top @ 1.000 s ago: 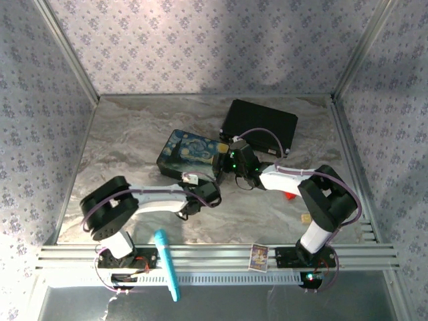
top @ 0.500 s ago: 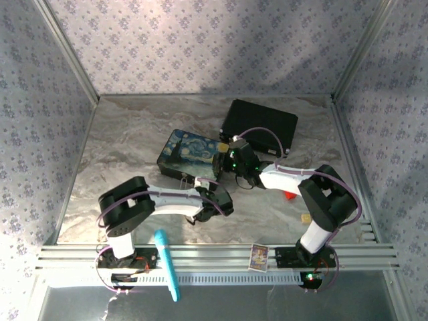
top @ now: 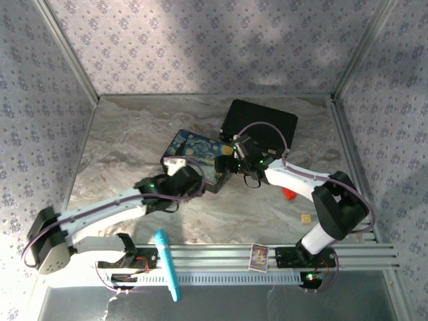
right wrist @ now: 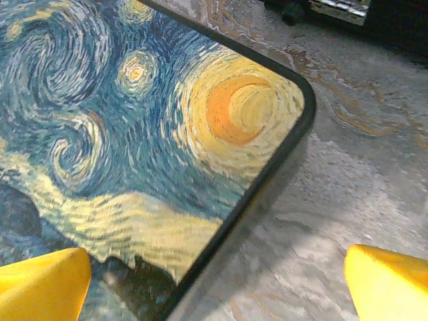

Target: Unlock the padlock with the key

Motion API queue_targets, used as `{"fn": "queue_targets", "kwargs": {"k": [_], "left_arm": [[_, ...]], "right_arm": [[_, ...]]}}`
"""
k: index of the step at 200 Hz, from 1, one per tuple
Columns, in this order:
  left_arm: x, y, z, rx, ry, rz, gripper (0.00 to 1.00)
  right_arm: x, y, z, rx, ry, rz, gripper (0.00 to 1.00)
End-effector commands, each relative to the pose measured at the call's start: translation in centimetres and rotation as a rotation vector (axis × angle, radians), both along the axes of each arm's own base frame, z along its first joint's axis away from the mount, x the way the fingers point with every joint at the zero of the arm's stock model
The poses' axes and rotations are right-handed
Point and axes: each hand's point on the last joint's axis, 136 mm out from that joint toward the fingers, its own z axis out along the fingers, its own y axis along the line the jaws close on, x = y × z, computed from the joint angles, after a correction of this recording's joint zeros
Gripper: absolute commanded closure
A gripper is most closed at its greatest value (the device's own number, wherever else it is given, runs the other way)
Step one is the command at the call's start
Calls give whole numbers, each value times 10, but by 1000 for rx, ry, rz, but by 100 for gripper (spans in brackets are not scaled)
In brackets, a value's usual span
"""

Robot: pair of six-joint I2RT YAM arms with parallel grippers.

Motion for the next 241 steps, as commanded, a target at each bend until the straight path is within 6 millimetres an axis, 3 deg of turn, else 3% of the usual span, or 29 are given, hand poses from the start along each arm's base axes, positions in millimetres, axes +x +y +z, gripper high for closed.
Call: {"fn": "queue_targets", "kwargs": {"k": [1, 41, 79, 120, 142, 177, 241], "left_arm": [[0, 18, -5, -56, 41, 10, 0], [1, 44, -18, -200, 98, 72, 0], [-3, 62, -28, -335, 105, 143, 0], [-12, 79, -34, -353, 103, 182, 0], [-17, 83, -40, -363, 110, 201, 0], [-23, 84, -49, -388, 126, 211, 0], [-19, 84, -43, -385, 98, 208, 0]], "right_arm": [[-10, -4, 33, -25, -43, 37, 1], [-63, 39, 53, -12, -88, 152, 3], [-106, 104, 32, 90, -65, 279, 23], [-104, 147, -6, 90, -17, 340, 33], [-98, 157, -26, 38, -7, 335, 34], [-92, 160, -45, -37, -22, 296, 37], [-75, 157, -66, -56, -35, 214, 42]]}}
